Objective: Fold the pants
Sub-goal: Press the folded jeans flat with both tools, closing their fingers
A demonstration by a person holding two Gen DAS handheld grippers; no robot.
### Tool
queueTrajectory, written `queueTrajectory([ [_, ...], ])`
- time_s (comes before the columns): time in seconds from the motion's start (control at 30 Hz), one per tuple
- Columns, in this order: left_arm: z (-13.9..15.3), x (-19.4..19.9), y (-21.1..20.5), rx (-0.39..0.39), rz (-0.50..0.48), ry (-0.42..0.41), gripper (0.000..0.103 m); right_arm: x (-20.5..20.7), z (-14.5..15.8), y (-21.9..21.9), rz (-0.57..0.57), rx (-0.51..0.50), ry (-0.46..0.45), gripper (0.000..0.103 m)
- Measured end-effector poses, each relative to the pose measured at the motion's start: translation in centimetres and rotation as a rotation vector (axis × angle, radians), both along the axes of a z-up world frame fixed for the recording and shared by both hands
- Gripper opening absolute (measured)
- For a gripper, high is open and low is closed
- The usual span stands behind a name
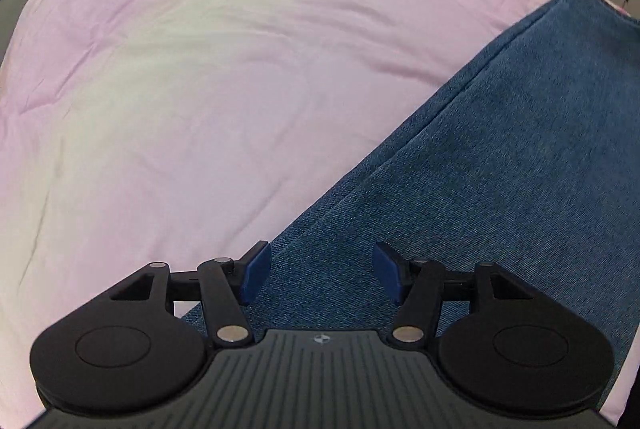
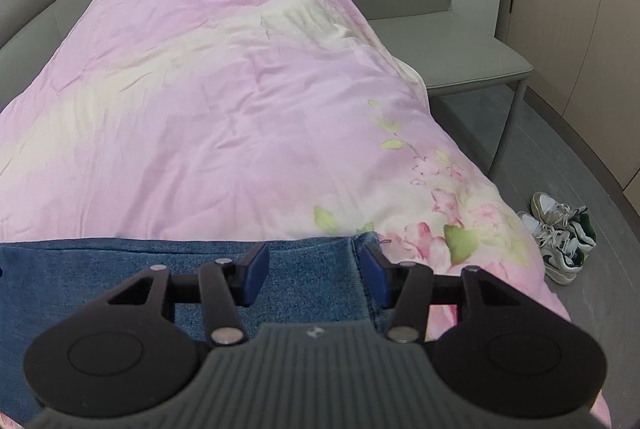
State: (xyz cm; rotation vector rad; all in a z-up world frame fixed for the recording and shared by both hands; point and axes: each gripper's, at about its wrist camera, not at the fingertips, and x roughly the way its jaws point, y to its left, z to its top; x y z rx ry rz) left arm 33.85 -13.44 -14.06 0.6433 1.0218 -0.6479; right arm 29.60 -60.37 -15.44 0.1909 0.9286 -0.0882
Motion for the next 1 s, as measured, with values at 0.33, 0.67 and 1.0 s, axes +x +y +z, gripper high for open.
queueTrajectory([
  [0.33,-1.7,0.2,-1.6,0.059,-0.045,-0.001,0.012,0.5,-0.7,-0.4,0.062,-0.041,0.036,0.0],
  [0.67,1.3,-3.1,-0.6,0.015,0.037,-0.172,0.007,-1.0,3.1,-1.5,-0.023,-0.069,-0.114,0.0],
  [1.0,2.2,-2.1,-0.7,0.007,0.092,-0.151,0.007,0.7,-0.8,-1.1,-0.067,-0.024,0.006,0.002],
])
